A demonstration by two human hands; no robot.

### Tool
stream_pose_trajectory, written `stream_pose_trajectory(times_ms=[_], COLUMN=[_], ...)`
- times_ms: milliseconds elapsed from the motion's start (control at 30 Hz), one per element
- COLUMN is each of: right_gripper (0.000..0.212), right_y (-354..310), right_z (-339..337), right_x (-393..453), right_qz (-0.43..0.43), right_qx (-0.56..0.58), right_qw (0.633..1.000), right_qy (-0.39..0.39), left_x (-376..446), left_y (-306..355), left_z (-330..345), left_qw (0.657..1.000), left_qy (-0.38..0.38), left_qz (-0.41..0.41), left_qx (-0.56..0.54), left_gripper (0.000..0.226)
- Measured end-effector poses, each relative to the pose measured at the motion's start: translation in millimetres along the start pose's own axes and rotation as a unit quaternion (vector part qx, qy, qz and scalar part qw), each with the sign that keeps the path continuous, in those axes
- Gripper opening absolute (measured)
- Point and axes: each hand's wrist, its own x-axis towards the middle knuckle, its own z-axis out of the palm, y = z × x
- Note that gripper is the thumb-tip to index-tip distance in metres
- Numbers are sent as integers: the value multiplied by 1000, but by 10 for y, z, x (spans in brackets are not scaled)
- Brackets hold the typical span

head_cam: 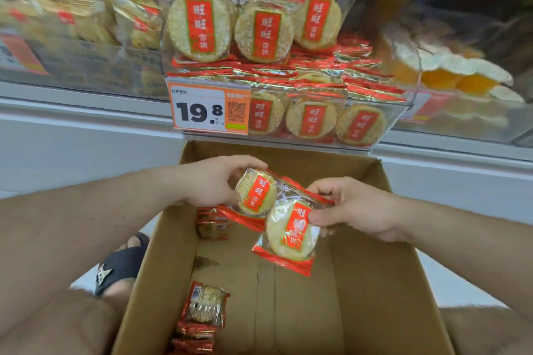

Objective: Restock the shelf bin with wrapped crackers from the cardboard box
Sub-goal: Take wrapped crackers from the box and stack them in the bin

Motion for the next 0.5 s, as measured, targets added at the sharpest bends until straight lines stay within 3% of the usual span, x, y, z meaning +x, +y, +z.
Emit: stream_pose_trajectory(times_ms=[100, 267, 500], right_gripper=[16, 18, 35], right_y=[-207, -353, -454], right_z=[37, 49, 43], right_x=[-93, -83, -101], right_qz=[-42, -75, -84], right_qx=[57, 59, 84], right_qw=[996, 982, 967], right_qy=[60, 163, 227], left_x=[-98, -210, -287], left_y=[183, 367, 508], left_z=[-2, -51, -97], left_qw=[997, 989, 977], left_qy=[-18, -57, -68], left_qz=[45, 89, 139], left_qx=[-63, -107, -145], left_gripper=[79, 94, 109])
